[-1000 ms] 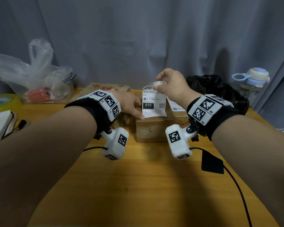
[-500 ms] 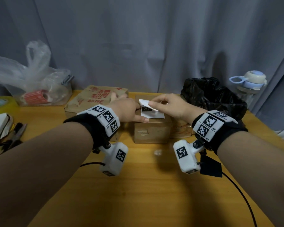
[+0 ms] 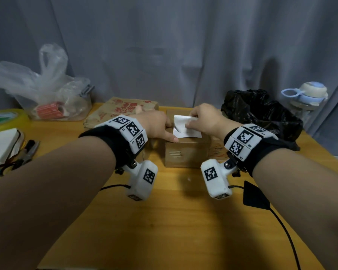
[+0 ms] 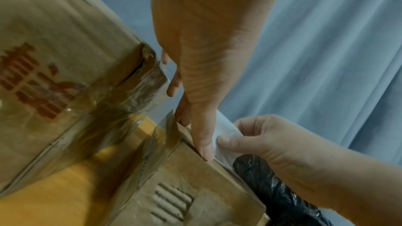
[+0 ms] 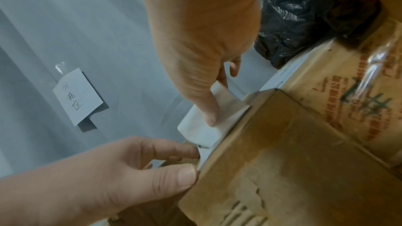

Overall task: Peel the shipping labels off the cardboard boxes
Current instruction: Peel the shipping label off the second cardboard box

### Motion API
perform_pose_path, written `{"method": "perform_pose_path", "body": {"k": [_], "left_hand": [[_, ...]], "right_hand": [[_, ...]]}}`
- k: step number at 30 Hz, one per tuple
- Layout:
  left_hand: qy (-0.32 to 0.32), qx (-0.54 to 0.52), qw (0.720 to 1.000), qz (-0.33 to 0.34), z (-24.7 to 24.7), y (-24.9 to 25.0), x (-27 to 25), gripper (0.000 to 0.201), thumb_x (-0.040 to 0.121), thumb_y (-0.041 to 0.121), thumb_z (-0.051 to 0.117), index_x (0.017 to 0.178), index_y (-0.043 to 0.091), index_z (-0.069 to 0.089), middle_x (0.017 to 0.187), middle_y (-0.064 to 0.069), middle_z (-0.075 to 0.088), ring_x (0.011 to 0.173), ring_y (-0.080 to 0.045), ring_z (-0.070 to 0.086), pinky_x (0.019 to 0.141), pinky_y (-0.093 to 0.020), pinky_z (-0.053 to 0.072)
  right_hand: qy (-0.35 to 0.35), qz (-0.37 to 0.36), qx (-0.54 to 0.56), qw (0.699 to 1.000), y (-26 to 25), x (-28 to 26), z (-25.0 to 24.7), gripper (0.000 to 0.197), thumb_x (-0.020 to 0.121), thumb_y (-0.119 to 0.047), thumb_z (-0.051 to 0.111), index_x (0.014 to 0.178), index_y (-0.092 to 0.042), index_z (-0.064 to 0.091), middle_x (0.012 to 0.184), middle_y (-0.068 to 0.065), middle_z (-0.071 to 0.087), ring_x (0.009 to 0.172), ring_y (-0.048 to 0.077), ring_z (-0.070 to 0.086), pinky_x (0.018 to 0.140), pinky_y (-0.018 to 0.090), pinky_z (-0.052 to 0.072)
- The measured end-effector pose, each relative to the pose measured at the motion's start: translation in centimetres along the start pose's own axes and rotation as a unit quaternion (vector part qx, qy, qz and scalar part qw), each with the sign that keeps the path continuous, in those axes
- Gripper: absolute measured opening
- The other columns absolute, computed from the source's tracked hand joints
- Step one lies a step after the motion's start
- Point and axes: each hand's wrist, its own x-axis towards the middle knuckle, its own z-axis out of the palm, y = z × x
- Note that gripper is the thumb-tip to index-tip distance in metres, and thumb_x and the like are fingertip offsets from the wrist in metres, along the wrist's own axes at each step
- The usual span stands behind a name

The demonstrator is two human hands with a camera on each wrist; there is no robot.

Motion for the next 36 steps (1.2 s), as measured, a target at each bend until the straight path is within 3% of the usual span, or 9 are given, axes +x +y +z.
{"method": "perform_pose_path", "body": {"k": [2, 6, 14, 21, 25, 28, 30, 33, 36], "left_hand": [[-0.003, 0.004, 1.000, 0.004, -0.3, 0.1, 0.0, 0.073, 0.075, 0.071, 0.054, 0.126, 0.020, 0.057, 0.119, -0.001, 0.063, 0.111, -0.022, 0.054, 0.101, -0.043, 0.036], [-0.002, 0.025, 1.000, -0.002, -0.7, 0.4, -0.1, 0.068, 0.075, 0.070, 0.055, 0.122, 0.021, 0.060, 0.118, 0.001, 0.063, 0.111, -0.021, 0.054, 0.094, -0.042, 0.030], [0.002, -0.040, 0.999, -0.006, 0.2, -0.1, 0.0, 0.078, 0.071, 0.070, 0.059, 0.133, 0.023, 0.052, 0.122, 0.002, 0.061, 0.113, -0.021, 0.053, 0.104, -0.046, 0.036], [-0.001, -0.028, 0.999, -0.017, 0.2, 0.0, 0.0, 0.077, 0.071, 0.073, 0.056, 0.133, 0.027, 0.051, 0.125, 0.004, 0.059, 0.117, -0.021, 0.051, 0.105, -0.049, 0.029], [0.006, -0.015, 1.000, -0.023, 0.0, 0.2, -0.5, 0.073, 0.073, 0.073, 0.055, 0.132, 0.031, 0.050, 0.124, 0.008, 0.059, 0.120, -0.021, 0.048, 0.102, -0.050, 0.019], [0.000, -0.026, 0.999, -0.023, -0.1, 0.1, -0.5, 0.075, 0.071, 0.073, 0.056, 0.131, 0.030, 0.051, 0.126, 0.007, 0.059, 0.120, -0.021, 0.049, 0.101, -0.048, 0.021], [-0.001, -0.031, 0.999, -0.023, 0.0, 0.0, -0.4, 0.077, 0.070, 0.074, 0.056, 0.132, 0.028, 0.051, 0.127, 0.006, 0.058, 0.120, -0.021, 0.049, 0.102, -0.046, 0.023], [0.014, -0.033, 0.999, -0.026, 0.2, -0.1, -0.6, 0.077, 0.070, 0.076, 0.054, 0.133, 0.030, 0.050, 0.128, 0.007, 0.058, 0.123, -0.021, 0.046, 0.101, -0.047, 0.020], [0.023, -0.033, 0.999, -0.025, 0.4, 0.1, -0.8, 0.072, 0.071, 0.076, 0.051, 0.129, 0.033, 0.052, 0.127, 0.008, 0.058, 0.124, -0.020, 0.045, 0.100, -0.046, 0.020]], "right_hand": [[-0.008, 0.004, 0.029, 1.000, -0.2, 0.1, -0.2, 0.014, 0.081, -0.029, 0.068, 0.087, -0.016, 0.066, 0.086, 0.001, 0.059, 0.090, 0.021, 0.055, 0.079, 0.037, 0.048], [0.000, 0.002, 0.076, 0.997, -0.2, -0.6, -0.3, 0.016, 0.083, -0.023, 0.067, 0.085, -0.007, 0.066, 0.067, -0.003, 0.051, 0.071, 0.016, 0.051, 0.052, 0.023, 0.036], [0.023, -0.010, 0.138, 0.990, 0.3, -1.3, -0.7, 0.014, 0.081, -0.019, 0.069, 0.083, -0.006, 0.069, 0.077, 0.005, 0.060, 0.074, 0.017, 0.055, 0.061, 0.025, 0.043], [0.052, 0.021, 0.191, 0.980, 1.1, -0.7, -0.7, 0.012, 0.082, -0.016, 0.069, 0.087, -0.005, 0.072, 0.068, -0.001, 0.060, 0.057, 0.007, 0.051, 0.043, 0.012, 0.041], [0.068, 0.032, 0.142, 0.987, 1.2, 0.1, -0.3, 0.018, 0.082, -0.019, 0.070, 0.096, -0.010, 0.067, 0.094, 0.005, 0.063, 0.086, 0.019, 0.061, 0.067, 0.026, 0.050], [0.100, 0.018, 0.054, 0.993, 1.2, 0.1, -0.1, 0.038, 0.077, -0.022, 0.072, 0.109, -0.018, 0.052, 0.115, 0.005, 0.047, 0.110, 0.023, 0.045, 0.087, 0.033, 0.042], [0.124, -0.032, 0.000, 0.992, 0.8, -0.2, -0.2, 0.025, 0.079, -0.017, 0.066, 0.100, -0.017, 0.053, 0.110, 0.005, 0.046, 0.109, 0.025, 0.043, 0.089, 0.032, 0.038], [0.038, -0.097, 0.015, 0.994, 0.6, -0.8, -0.6, 0.009, 0.083, -0.010, 0.061, 0.084, -0.018, 0.065, 0.096, -0.001, 0.055, 0.098, 0.021, 0.057, 0.084, 0.026, 0.044], [-0.047, -0.120, -0.017, 0.992, 1.2, -1.5, -1.0, 0.019, 0.082, -0.022, 0.067, 0.101, -0.018, 0.070, 0.101, -0.007, 0.060, 0.094, 0.008, 0.054, 0.079, 0.021, 0.041]]}}
